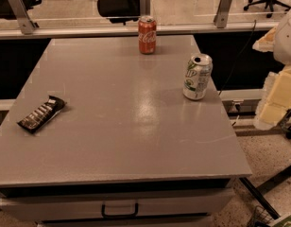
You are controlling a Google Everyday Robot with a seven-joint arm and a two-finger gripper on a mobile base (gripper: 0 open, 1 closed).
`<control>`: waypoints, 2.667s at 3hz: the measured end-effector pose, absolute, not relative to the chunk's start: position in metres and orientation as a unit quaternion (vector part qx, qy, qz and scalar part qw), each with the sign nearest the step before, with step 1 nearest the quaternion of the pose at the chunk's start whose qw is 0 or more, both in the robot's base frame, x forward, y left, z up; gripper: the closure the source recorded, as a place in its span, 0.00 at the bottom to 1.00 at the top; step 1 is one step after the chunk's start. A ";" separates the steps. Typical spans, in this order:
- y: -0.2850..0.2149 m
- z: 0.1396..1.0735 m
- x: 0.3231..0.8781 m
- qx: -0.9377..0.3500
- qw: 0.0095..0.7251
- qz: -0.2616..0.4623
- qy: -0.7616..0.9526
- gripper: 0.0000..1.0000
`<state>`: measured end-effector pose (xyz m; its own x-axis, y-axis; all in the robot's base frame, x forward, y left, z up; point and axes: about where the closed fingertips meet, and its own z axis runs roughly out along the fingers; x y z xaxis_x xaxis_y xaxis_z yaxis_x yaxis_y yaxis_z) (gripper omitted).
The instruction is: Move 7up can near coke can
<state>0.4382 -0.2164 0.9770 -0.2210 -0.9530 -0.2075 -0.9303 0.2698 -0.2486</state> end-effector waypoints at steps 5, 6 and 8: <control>-0.179 0.937 0.571 -0.558 0.252 0.004 0.791 0.00; -0.177 0.927 0.582 -0.548 0.257 0.019 0.796 0.00; -0.166 0.913 0.588 -0.540 0.252 0.053 0.801 0.25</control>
Offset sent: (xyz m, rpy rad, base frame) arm 0.0500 0.0123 -0.0184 0.1130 0.0088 -0.0103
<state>0.5885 -0.1662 0.9128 -0.2888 -0.8387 -0.4617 -0.8924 0.4105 -0.1875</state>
